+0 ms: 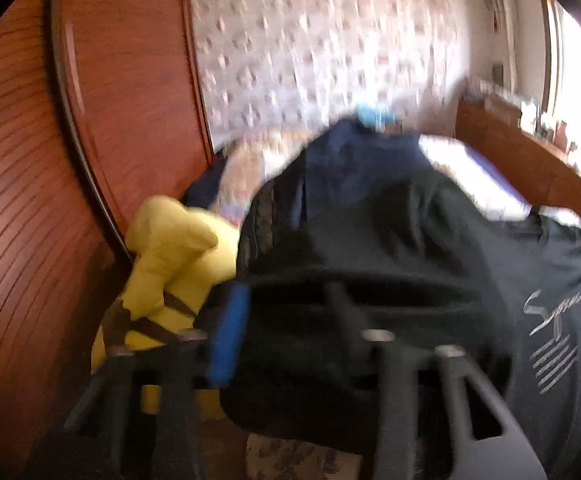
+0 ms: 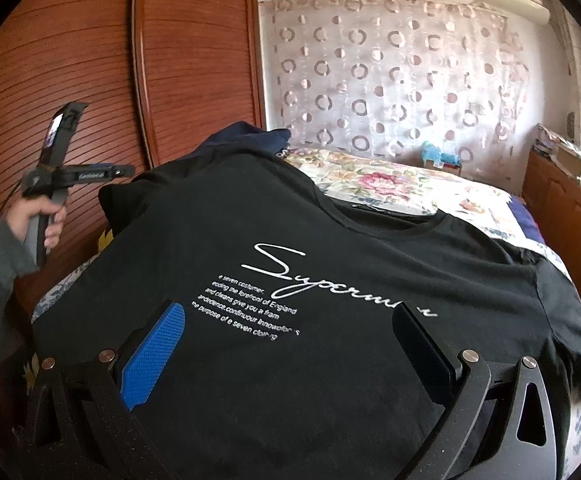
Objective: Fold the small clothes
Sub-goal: 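Grasp the T-shirt side edge with the left gripper and lift it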
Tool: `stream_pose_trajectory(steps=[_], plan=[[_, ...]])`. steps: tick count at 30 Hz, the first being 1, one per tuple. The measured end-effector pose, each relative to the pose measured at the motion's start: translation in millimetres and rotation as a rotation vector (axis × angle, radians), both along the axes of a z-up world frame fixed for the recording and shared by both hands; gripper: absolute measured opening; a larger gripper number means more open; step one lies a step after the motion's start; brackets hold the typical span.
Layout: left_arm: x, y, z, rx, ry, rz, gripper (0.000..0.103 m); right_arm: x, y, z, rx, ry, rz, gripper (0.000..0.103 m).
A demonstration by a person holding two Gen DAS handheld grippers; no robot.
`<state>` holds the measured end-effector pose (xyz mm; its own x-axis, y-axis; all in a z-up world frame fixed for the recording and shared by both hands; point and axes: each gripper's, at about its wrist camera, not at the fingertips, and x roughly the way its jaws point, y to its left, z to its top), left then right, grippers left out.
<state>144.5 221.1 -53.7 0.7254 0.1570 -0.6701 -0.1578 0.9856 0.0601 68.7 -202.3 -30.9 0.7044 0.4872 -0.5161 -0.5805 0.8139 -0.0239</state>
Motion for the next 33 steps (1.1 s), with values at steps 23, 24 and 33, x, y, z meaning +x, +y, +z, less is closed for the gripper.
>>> stream_pose_trajectory(steps=[23,24,33], plan=[[0,-44,50,0.11,-0.071,-0.16,0.0,-1,-11,-7,0.033,0.035,-0.028,0.103],[-1,-50,56,0.123,-0.087,-0.178,0.0,-2,-11,-6,0.036,0.034,-0.029,0.103],[19,-46,42,0.17,0.029,-0.239,0.061,-1,-9,-9,0.045,0.038,-0.038,0.103]])
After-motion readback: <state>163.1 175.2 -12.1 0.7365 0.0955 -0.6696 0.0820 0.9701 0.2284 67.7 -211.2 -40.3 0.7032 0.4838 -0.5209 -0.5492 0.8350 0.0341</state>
